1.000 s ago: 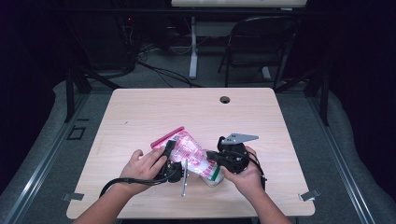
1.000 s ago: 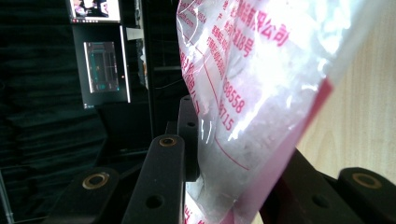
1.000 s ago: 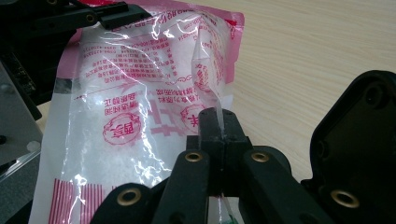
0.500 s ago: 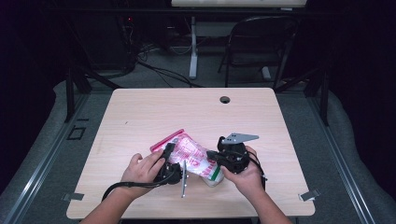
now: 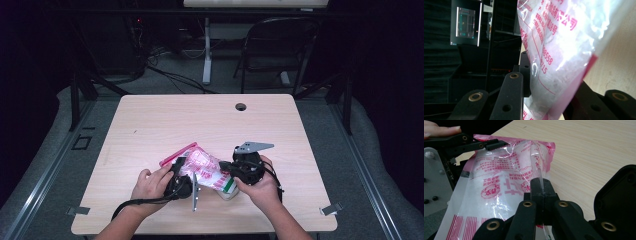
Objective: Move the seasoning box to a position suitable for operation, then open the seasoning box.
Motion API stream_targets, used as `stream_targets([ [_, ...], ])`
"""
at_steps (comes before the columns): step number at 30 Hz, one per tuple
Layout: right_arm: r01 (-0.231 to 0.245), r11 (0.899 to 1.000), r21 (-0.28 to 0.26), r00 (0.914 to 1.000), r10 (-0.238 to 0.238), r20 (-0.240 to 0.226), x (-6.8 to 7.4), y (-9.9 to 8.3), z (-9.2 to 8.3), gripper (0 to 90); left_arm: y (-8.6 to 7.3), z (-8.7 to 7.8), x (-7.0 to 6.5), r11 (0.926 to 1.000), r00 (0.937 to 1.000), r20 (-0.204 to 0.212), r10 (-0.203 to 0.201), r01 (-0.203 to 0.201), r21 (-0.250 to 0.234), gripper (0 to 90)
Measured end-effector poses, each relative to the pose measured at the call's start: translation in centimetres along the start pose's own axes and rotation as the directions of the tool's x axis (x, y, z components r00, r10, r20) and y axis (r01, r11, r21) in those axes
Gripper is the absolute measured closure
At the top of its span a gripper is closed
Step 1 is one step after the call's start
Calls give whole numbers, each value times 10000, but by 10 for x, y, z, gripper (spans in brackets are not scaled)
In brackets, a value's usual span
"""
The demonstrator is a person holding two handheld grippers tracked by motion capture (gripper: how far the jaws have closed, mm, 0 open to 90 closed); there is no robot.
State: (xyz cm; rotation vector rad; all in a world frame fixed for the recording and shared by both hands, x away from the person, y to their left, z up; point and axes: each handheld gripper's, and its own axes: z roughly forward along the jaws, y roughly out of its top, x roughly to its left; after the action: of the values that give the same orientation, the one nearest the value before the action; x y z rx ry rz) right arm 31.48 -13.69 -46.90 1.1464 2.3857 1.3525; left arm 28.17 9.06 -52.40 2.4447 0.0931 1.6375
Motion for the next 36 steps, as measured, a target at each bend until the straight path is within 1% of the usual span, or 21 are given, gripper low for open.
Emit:
stream_targets([
  [4, 8, 10000, 31, 10000, -8, -18, 1, 2, 1, 900, -2, 0, -2, 9998, 9998, 52, -213, 213, -38, 783],
  [5, 27, 10000, 76, 10000, -27, -26, 2, 2, 1, 900, -3, 0, -2, 9998, 9998, 158, -138, 136, 125, 783],
  [7, 40, 10000, 34, 10000, -40, -51, 3, 2, 2, 900, -4, 1, -5, 9996, 9992, 317, -241, 237, 124, 783],
  [8, 82, 9999, 100, 10000, -82, -32, 3, 2, 2, 900, -4, 1, -6, 9995, 9989, 384, -273, 267, 153, 783],
  [9, 103, 9999, 132, 9999, -102, -39, 3, 2, 3, 900, -5, 1, -8, 9995, 9990, 336, -287, 283, 112, 782],
  [12, 81, 9999, 139, 10000, -80, -59, 3, 2, 3, 900, -5, 2, -10, 9990, 9981, 436, -444, 440, 91, 782],
  [17, 76, 9999, 86, 9999, -76, -86, 4, 2, 5, 900, -8, 3, -12, 9958, 9935, 678, -915, 916, 18, 782],
  [19, 85, 9999, 94, 9999, -84, -56, 4, 2, 5, 900, -8, 4, -13, 9948, 9914, 820, -1019, 1020, 20, 782],
  [21, 80, 9999, 117, 10000, -79, -56, 5, 2, 5, 900, -9, 6, -15, 9942, 9909, 825, -1066, 1073, -33, 782],
  [22, 105, 9998, 142, 9999, -104, -61, 5, 3, 6, 900, -10, 6, -15, 9935, 9892, 921, -1138, 1142, 15, 782],
  [23, 99, 9999, 107, 9999, -98, -92, 5, 3, 7, 900, -11, 6, -15, 9930, 9887, 918, -1181, 1185, 11, 782],
  [25, 87, 9999, 130, 9999, -86, -92, 5, 4, 8, 900, -12, 6, -16, 9896, 9841, 1049, -1430, 1435, 24, 783],
  [29, 146, 9998, 122, 9998, -144, -148, 7, 5, 10, 900, -14, 7, -18, 9854, 9781, 1216, -1690, 1703, -3, 783],
  [32, 49, 9999, 108, 9999, -47, -161, 6, 6, 11, 900, -16, 8, -18, 9797, 9696, 1431, -1985, 2006, 3, 783],
  [33, 86, 9999, 144, 9998, -84, -172, 7, 6, 12, 900, -16, 8, -18, 9793, 9689, 1448, -2005, 2024, 18, 783],
  [35, 161, 9997, 199, 9997, -158, -165, 8, 6, 12, 900, -17, 9, -20, 9762, 9651, 1514, -2137, 2168, -40, 782],
  [36, 123, 9998, 182, 9998, -120, -136, 8, 6, 12, 900, -17, 9, -20, 9755, 9640, 1543, -2165, 2198, -42, 782],
])
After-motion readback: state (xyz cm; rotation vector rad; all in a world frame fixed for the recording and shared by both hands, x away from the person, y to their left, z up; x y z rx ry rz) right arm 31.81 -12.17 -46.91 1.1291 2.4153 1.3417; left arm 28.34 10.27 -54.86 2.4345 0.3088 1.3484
